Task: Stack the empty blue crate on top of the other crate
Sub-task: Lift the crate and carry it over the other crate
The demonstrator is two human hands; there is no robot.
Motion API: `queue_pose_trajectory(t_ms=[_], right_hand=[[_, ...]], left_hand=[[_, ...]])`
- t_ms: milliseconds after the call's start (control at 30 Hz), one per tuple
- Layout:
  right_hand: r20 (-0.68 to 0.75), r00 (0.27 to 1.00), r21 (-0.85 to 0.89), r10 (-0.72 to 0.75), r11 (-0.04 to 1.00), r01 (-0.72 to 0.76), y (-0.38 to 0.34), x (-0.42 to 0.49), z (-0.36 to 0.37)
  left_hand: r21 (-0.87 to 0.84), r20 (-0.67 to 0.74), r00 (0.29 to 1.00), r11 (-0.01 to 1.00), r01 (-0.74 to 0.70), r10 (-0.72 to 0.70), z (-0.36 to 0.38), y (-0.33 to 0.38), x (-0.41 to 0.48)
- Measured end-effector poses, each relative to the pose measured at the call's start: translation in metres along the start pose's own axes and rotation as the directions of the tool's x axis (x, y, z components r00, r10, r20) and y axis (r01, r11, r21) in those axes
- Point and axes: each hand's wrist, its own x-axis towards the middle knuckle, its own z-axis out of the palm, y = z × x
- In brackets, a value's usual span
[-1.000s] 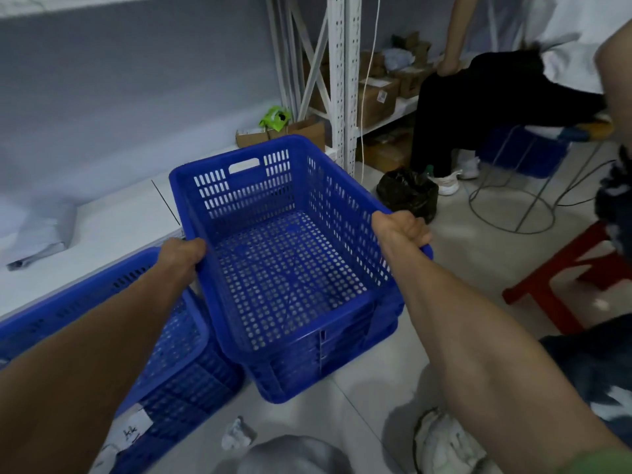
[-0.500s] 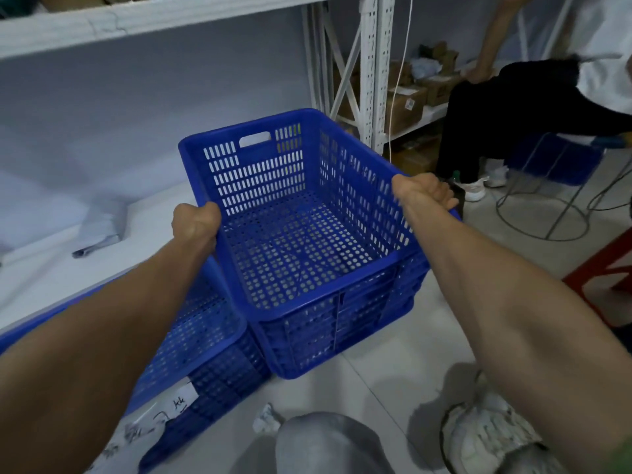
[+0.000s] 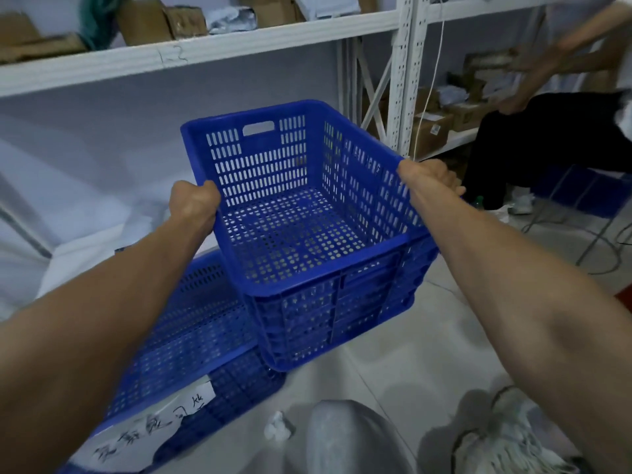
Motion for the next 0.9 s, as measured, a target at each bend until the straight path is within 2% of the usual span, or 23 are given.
queue_pose_trajectory(t_ms=[200, 500, 733, 833, 900], right_hand=[[0.009, 1.000, -0.015, -0.023, 1.000, 0.023, -0.014, -0.013, -0.004], [0.075, 0.992, 0.012, -0.101, 0.995, 0.100, -0.044, -0.046, 0.025], [0.133, 0.984, 0.060, -0.114, 0.992, 0.107, -0.077, -0.092, 0.070], [0.220, 0.962, 0.031, -0.164, 0.986, 0.161, -0.095, -0.092, 0.119], [0.223, 0.955, 0.025, -0.196, 0.980, 0.195, -0.107, -0.107, 0.136]], left_hand=[[0.054, -0.024, 1.000, 0.998, 0.011, -0.010, -0.025, 0.009, -0.003], [0.025, -0.095, 0.991, 0.995, 0.094, -0.091, -0.083, -0.011, 0.005], [0.054, -0.183, 0.975, 0.990, 0.134, -0.122, -0.145, -0.042, 0.016], [0.056, -0.230, 0.961, 0.983, 0.174, -0.157, -0.177, -0.059, 0.021], [0.071, -0.258, 0.951, 0.979, 0.193, -0.169, -0.196, -0.072, 0.023]])
